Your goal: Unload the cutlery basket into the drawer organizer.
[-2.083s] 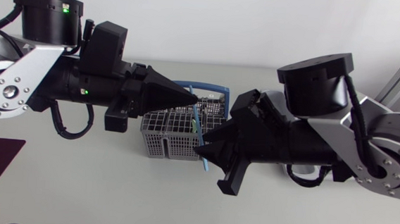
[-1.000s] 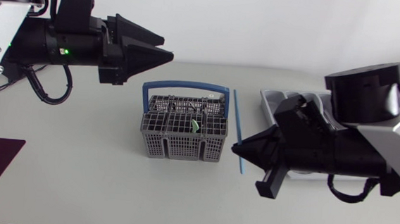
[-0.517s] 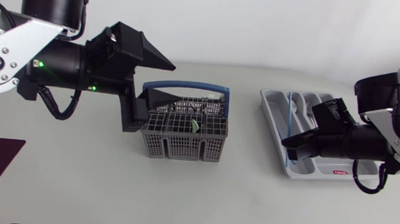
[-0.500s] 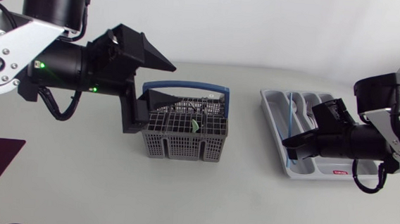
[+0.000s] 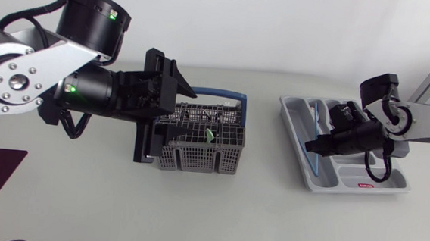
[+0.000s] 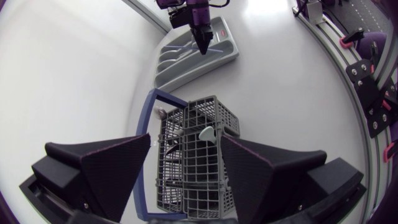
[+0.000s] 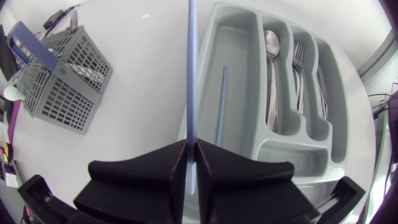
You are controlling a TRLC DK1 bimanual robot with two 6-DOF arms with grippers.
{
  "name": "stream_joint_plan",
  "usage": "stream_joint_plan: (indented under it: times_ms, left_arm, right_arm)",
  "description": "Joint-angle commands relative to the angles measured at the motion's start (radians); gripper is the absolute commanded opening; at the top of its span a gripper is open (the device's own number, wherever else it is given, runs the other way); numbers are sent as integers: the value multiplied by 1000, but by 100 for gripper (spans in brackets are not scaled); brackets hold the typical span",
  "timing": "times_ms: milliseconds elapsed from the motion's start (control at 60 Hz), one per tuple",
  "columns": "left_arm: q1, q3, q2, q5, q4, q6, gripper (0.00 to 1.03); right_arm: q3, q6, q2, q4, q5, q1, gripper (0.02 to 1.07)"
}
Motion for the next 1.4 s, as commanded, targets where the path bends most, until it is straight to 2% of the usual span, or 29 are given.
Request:
stream_joint_plan:
  times_ms: [0,333,467,517,600,667,933,1133,1267,1383]
  left_arm:
    - [-16,-18,27,-16,-15,61,96]
    - [-74,-16,94,-99,-29,165,95]
    - [-85,2,120,-121,-46,200,95]
    - [-85,8,128,-121,-50,208,95]
    - [-87,18,145,-122,-50,223,95]
    - [-91,28,159,-130,-49,234,95]
    - [-117,105,231,-190,-47,301,93]
    - [-128,199,284,-233,-101,357,91]
    - [-131,234,304,-262,-132,404,90]
    - [-136,254,313,-277,-144,430,89]
  right_arm:
    - [48,47,74,0,17,-16,8]
    - [165,90,254,-3,70,-34,13]
    - [173,96,260,-2,81,-34,55]
    - [165,96,249,4,87,-34,67]
    - [136,94,205,23,101,-25,83]
    - [104,87,152,46,118,-16,90]
    - [-36,37,-56,119,123,21,92]
    - [-133,2,-171,170,124,82,92]
    - [-183,-27,-254,181,124,150,92]
    - [-232,-42,-322,210,164,225,92]
